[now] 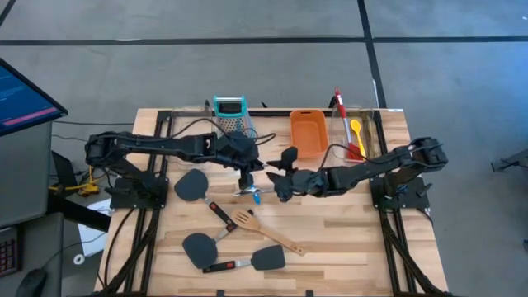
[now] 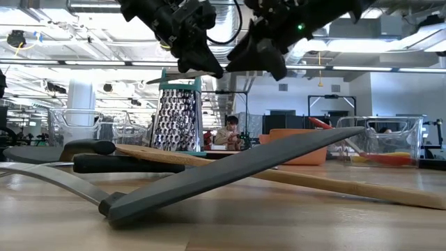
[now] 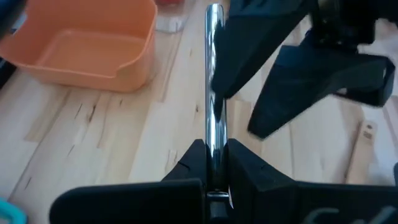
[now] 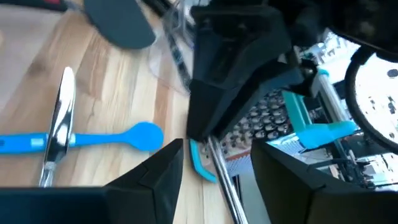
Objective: Pick & Place Kitchen Items
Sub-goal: Put the top silver kitchen knife into the orange bin
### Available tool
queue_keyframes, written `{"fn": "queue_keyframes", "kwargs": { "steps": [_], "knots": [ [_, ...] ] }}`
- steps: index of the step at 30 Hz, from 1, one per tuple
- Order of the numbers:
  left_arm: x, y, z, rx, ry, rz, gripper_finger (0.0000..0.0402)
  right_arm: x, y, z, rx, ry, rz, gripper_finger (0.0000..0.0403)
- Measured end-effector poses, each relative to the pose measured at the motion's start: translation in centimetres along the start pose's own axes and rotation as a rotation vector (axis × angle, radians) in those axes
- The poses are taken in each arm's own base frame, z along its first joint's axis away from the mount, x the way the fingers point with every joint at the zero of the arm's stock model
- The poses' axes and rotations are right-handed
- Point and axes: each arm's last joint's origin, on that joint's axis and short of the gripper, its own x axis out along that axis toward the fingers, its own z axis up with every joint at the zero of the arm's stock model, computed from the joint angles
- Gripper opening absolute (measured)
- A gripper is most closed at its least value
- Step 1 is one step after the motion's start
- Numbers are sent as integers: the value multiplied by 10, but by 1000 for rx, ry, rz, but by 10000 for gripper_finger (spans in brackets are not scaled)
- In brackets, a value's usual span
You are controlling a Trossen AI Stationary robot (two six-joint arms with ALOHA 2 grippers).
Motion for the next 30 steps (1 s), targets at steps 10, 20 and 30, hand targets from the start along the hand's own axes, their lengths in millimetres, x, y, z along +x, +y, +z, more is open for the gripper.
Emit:
{"fn": "queue_keyframes", "kwargs": {
  "steps": [10, 20, 30],
  "knots": [
    [0, 0, 0, 0, 3, 4, 8, 1, -5, 1, -37, 60, 37, 157],
    [0, -4, -1, 3, 5, -32, 8, 9, -14, -8, -19, 93, 39, 131],
    [0, -4, -1, 4, 5, -37, 8, 11, -12, -12, 0, 89, 102, 56]
  ]
}}
